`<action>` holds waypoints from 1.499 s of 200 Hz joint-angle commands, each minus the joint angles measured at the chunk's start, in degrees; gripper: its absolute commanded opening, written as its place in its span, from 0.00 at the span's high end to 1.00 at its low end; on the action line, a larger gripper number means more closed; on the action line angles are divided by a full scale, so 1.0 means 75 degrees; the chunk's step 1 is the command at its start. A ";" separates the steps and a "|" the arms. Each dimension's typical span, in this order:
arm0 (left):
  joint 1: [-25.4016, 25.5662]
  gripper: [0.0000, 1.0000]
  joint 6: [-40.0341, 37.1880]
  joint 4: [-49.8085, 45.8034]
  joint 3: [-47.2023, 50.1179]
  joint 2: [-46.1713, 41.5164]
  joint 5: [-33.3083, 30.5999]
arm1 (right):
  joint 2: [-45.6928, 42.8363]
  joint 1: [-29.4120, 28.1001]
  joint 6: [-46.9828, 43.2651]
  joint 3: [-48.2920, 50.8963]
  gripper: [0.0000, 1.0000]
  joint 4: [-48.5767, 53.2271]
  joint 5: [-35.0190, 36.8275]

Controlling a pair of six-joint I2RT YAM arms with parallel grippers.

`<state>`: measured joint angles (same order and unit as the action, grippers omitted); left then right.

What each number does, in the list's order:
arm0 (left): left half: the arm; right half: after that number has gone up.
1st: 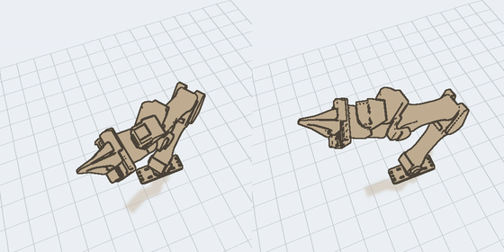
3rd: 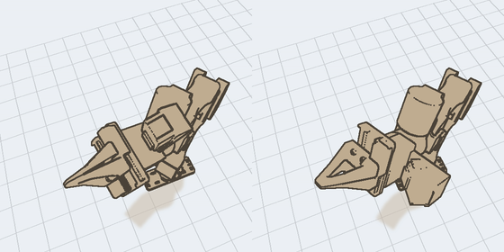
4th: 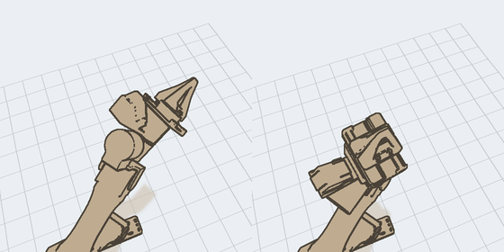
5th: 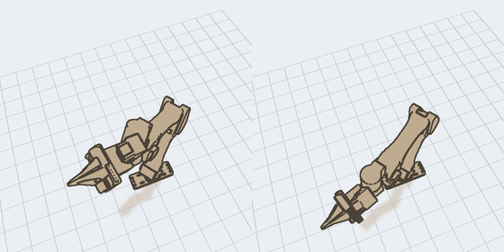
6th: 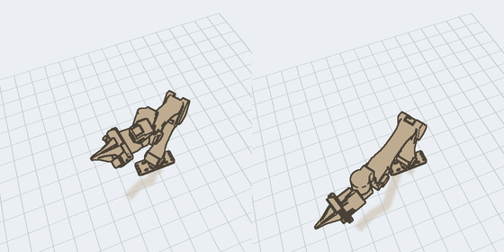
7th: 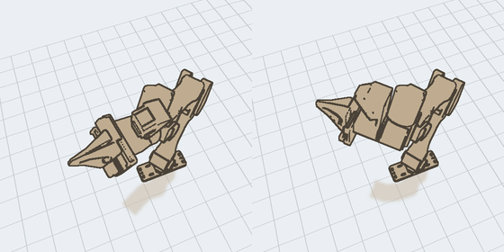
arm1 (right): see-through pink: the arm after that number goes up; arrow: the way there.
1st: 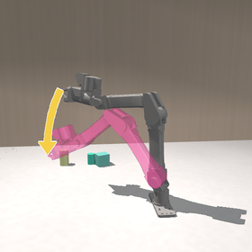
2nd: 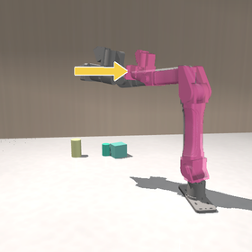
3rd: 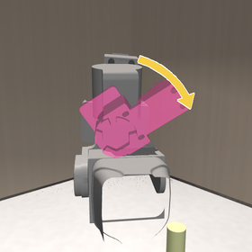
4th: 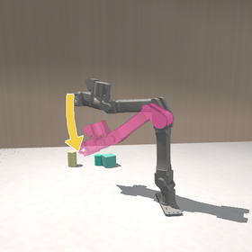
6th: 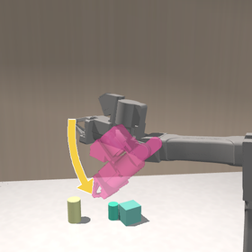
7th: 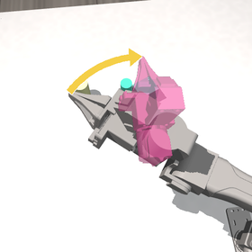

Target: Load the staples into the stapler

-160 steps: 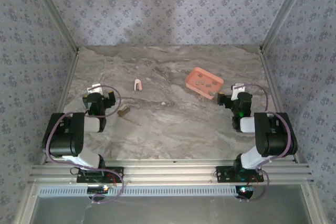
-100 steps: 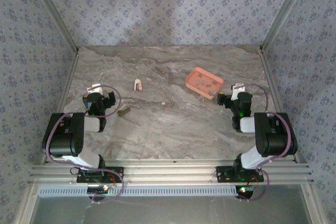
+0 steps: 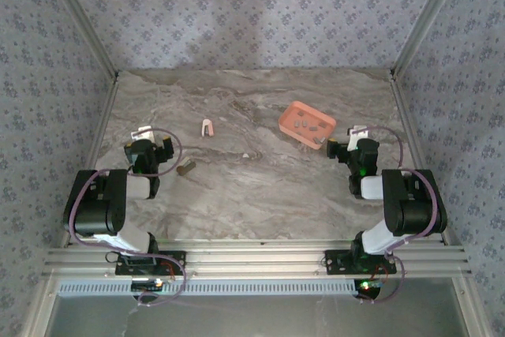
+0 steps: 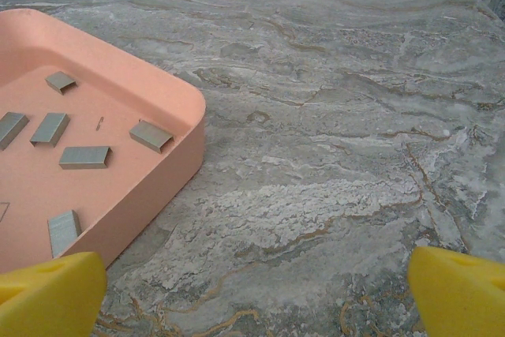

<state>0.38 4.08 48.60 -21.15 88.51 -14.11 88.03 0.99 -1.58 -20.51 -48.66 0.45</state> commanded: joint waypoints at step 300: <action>0.0162 0.19 0.0498 -0.4106 -0.1373 -0.2517 0.1116 | -0.1849 -0.0243 -0.0093 -0.0780 0.00 0.2832 -0.0802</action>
<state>0.89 5.23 28.40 -28.84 73.25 -11.60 78.22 0.16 -2.87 -23.92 -36.71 -3.44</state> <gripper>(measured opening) 0.837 0.998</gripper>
